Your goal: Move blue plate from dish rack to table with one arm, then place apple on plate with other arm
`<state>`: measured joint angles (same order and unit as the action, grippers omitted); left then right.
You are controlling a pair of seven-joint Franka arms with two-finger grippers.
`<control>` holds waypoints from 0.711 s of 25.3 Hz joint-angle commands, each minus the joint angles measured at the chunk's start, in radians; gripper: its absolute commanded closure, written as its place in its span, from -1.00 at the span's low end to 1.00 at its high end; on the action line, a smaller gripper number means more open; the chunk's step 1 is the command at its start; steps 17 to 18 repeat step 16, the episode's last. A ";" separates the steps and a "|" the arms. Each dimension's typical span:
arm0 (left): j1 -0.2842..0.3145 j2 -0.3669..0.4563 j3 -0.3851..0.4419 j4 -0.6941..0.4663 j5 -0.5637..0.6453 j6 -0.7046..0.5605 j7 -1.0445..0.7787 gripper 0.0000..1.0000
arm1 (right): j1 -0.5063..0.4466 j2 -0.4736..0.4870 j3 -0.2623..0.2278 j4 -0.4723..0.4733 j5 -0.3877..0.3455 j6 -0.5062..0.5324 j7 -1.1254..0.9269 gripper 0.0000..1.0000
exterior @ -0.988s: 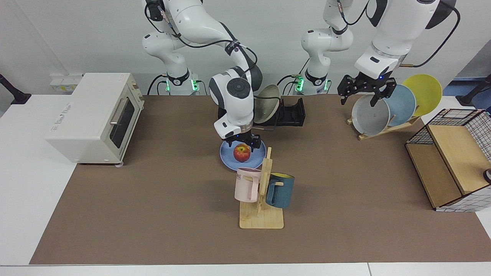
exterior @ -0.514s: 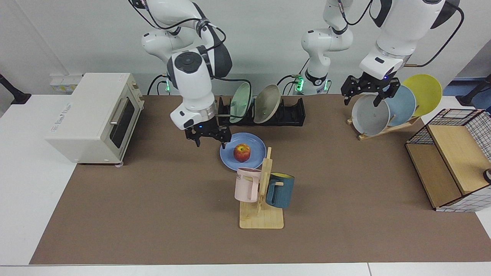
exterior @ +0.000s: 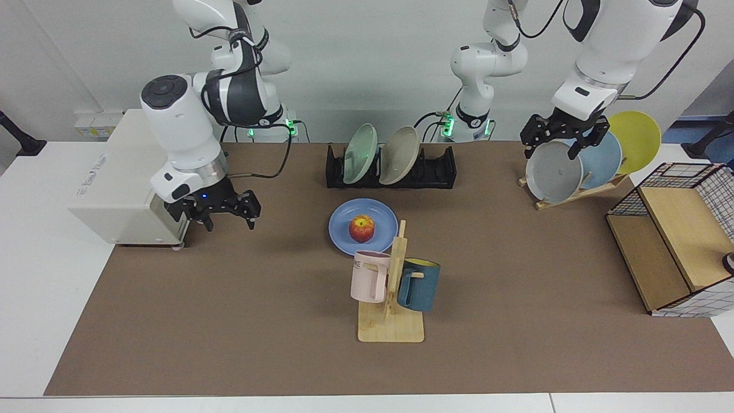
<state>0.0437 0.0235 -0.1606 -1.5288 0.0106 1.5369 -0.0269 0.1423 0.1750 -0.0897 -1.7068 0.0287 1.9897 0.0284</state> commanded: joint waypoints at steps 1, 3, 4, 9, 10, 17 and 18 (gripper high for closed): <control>0.007 -0.002 -0.004 0.015 0.003 -0.021 0.004 -1.00 | -0.041 -0.092 0.018 -0.025 -0.020 -0.066 -0.048 -1.00; 0.005 -0.002 -0.004 0.015 0.003 -0.021 0.004 -1.00 | -0.040 -0.124 0.016 -0.024 -0.021 -0.100 -0.039 -1.00; 0.005 -0.002 -0.004 0.015 0.003 -0.021 0.004 -1.00 | -0.040 -0.135 0.016 -0.024 -0.021 -0.113 -0.039 -1.00; 0.005 -0.002 -0.004 0.015 0.003 -0.021 0.004 -1.00 | -0.043 -0.178 0.016 -0.024 -0.021 -0.152 -0.033 -1.00; 0.007 -0.002 -0.004 0.015 0.003 -0.021 0.004 -1.00 | -0.046 -0.180 0.015 -0.025 -0.021 -0.157 -0.036 -1.00; 0.005 -0.002 -0.004 0.015 0.003 -0.021 0.004 -1.00 | -0.056 -0.199 0.019 -0.034 -0.021 -0.179 -0.030 -1.00; 0.005 -0.002 -0.004 0.015 0.003 -0.021 0.004 -1.00 | -0.056 -0.199 0.019 -0.034 -0.021 -0.179 -0.030 -1.00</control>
